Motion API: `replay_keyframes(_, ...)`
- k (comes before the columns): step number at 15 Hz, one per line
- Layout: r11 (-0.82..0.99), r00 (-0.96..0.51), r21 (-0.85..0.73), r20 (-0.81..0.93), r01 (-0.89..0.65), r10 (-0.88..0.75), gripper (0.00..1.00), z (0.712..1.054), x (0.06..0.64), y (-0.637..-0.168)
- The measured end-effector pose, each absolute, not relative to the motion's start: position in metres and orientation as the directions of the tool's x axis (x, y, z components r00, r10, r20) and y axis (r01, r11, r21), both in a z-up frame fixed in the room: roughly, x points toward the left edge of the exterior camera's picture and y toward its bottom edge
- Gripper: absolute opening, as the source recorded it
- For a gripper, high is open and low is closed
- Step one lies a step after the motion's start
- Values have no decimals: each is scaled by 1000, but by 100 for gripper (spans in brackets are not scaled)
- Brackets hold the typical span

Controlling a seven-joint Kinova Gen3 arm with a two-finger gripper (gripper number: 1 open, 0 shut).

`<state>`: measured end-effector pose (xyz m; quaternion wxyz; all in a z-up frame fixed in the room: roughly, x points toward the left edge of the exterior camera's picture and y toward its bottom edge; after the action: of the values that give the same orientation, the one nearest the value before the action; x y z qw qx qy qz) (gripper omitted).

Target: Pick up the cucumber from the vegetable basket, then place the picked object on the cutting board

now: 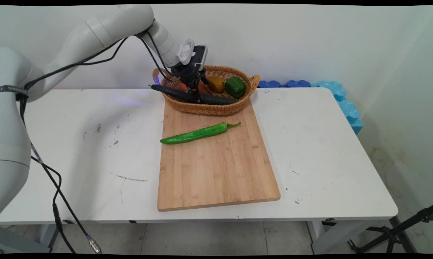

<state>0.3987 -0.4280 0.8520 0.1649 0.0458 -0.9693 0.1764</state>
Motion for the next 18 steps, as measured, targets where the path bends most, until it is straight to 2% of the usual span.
replay_keyframes(1, 935, -942, -324, 333, -144, -29, 100, 850, 398, -430)
replay_keyframes(2, 937, -943, -321, 331, -140, -27, 0, 848, 398, -431)
replay_keyframes(10, 946, -947, -304, 321, -109, -6, 0, 843, 395, -437)
replay_keyframes(18, 936, -939, -328, 344, -125, -5, 0, 879, 400, -425)
